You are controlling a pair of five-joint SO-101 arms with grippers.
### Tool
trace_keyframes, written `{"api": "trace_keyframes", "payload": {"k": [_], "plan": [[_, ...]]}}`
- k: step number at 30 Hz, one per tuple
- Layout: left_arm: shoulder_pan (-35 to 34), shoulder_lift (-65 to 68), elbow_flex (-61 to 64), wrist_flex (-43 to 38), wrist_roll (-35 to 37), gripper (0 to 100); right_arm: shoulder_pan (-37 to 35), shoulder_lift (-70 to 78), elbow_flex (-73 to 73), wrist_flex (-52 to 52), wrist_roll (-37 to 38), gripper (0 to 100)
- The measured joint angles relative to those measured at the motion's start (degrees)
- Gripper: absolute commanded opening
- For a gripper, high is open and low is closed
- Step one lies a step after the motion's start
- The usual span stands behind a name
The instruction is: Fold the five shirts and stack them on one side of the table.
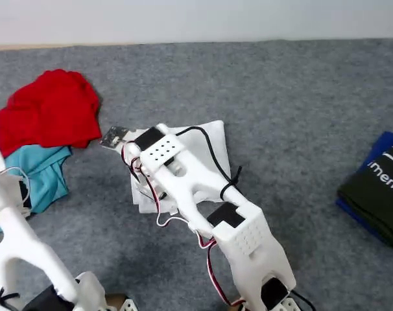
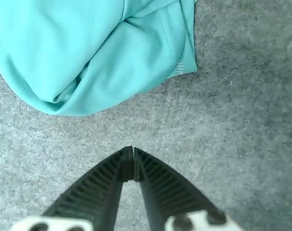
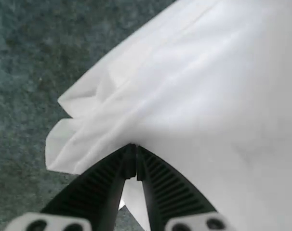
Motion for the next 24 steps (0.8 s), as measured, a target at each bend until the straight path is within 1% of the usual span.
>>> {"api": "trace_keyframes", "payload": {"k": [5,8,11,13,15,19,21,23,24], "plan": [[0.0,0.0,0.0,0.0,0.0,1,0.5,-1.9,-3.0,2.1,0.0,1.0],[0.0,0.0,0.0,0.0,0.0,1,3.6,-2.5,-4.4,2.3,0.0,1.0],[0.0,0.0,0.0,-0.7,0.0,1,6.9,-2.5,-6.3,5.3,-0.1,1.2],[0.0,0.0,0.0,-1.0,0.0,1,8.9,-2.6,-7.2,7.3,-2.5,2.6],[0.0,0.0,0.0,-1.0,0.0,1,10.5,-2.6,-7.3,8.8,-6.1,7.9],[0.0,0.0,0.0,-1.0,0.0,1,13.4,-2.6,-7.3,11.6,-13.2,24.7],[0.0,0.0,0.0,-1.0,0.0,1,14.3,-2.6,-7.3,12.0,-18.0,31.4],[0.0,0.0,0.0,-1.0,0.0,1,15.0,-2.6,-7.3,12.0,-22.4,35.1],[0.0,0.0,0.0,-1.0,0.0,1,15.2,-2.6,-7.3,12.0,-23.6,35.1]]}}
